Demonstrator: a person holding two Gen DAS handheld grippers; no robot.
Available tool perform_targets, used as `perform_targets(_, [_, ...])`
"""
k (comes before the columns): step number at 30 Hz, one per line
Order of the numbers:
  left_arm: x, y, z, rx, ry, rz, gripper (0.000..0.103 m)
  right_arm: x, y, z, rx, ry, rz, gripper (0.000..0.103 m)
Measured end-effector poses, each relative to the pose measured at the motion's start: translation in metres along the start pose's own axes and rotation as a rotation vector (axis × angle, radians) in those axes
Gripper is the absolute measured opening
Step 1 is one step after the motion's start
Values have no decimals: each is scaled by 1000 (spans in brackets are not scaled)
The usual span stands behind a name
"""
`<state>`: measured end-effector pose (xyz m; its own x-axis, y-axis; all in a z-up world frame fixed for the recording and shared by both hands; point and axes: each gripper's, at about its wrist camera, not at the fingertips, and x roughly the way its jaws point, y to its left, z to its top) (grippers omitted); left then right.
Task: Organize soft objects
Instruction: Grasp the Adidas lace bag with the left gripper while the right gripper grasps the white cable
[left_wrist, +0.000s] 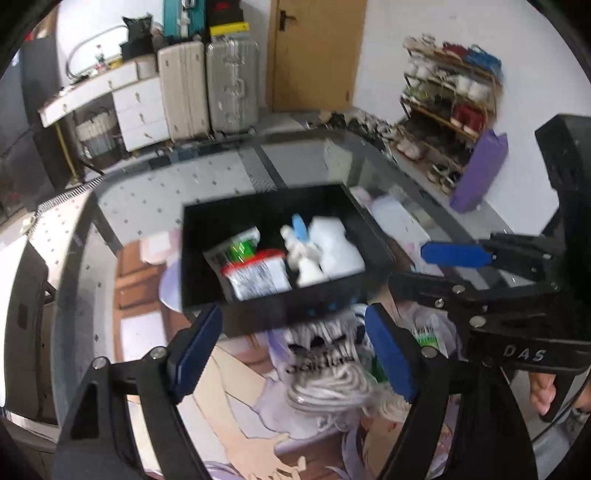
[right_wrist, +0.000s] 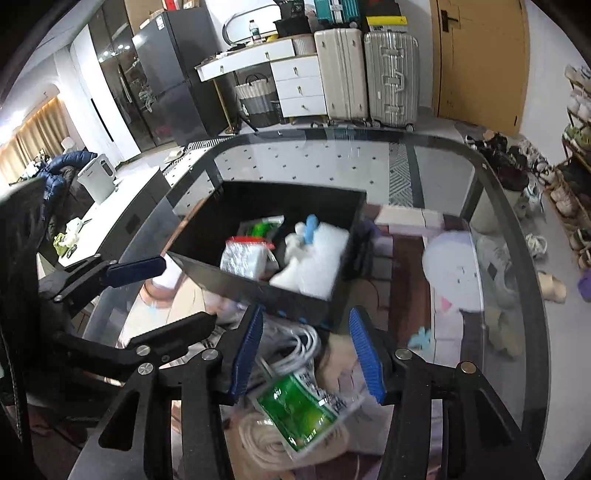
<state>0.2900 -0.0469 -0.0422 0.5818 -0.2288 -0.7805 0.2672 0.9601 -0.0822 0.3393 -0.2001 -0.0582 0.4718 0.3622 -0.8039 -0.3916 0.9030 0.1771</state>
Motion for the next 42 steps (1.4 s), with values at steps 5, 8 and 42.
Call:
perform_targets(5, [24,-4,-9,12,94,-6,80,3,-7,-15,2,31,-18,50])
perform_targets(8, [33,-5,-12,7,118,-13,80,7,-9,-21,2,54,-17,50])
perform_targets(42, [15,55,-75,-52,156,47,53,53,45,-28,19,199,89,50])
